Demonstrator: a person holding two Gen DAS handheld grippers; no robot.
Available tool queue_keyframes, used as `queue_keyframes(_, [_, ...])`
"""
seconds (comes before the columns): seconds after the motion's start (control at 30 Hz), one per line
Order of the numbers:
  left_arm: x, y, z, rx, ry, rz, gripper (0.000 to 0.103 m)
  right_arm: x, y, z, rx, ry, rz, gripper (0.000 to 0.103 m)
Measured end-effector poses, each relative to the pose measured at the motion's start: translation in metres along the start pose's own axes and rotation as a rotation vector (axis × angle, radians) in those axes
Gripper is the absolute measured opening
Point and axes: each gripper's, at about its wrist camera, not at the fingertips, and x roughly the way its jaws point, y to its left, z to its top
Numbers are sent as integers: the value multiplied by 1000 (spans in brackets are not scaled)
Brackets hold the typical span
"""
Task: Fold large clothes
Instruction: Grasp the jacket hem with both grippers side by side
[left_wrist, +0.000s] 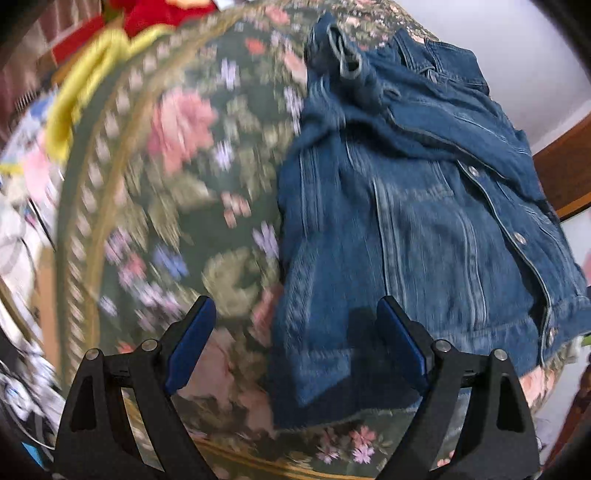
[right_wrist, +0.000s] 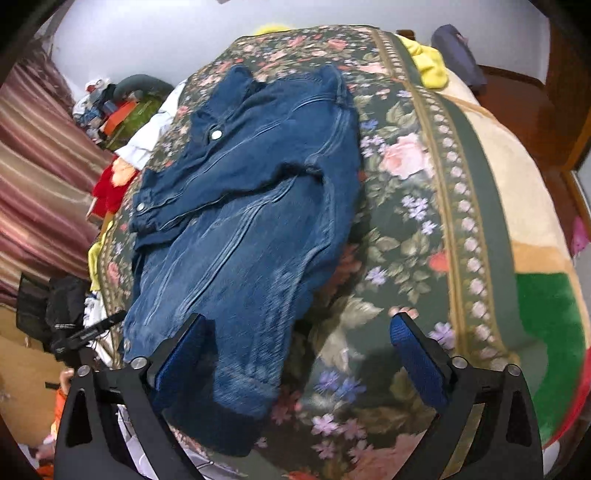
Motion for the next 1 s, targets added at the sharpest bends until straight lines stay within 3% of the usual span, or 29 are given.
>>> queue_keyframes(0.2, [16, 15, -18, -145, 50, -98, 87, 6, 11, -7, -4, 19, 92, 64])
queue_keyframes(0.23, [14, 15, -22, -152, 42, -104, 83, 7, 15, -8, -18, 16, 95, 57])
queue_keyframes(0.27, [11, 13, -24, -145, 36, -123, 69, 8, 18, -8, -25, 16, 102, 53])
queue_keyframes(0.33, [5, 8, -27, -120, 31, -154, 54, 8, 22, -8, -22, 6, 135, 40])
queue_keyframes(0.4, [-4, -5, -29, -56, -3, -90, 42, 8, 25, -7, -20, -11, 154, 34])
queue_keyframes(0.43, [-7, -10, -29, -26, -8, -63, 31, 6, 27, -6, -30, -28, 159, 30])
queue_keyframes(0.5, [-16, -21, -27, 34, -25, -30, 24, 4, 29, -2, -38, -53, 164, 26])
queue_keyframes(0.6, [-39, -38, -17, 92, -96, -19, 22, -3, 30, 7, -45, -83, 182, 23])
queue_keyframes(0.77, [-90, -64, 12, 135, -239, -73, 21, -14, 42, 27, -101, -139, 180, 21])
queue_keyframes(1.0, [-134, -86, 85, 147, -413, -111, 20, -36, 54, 74, -145, -258, 171, 20])
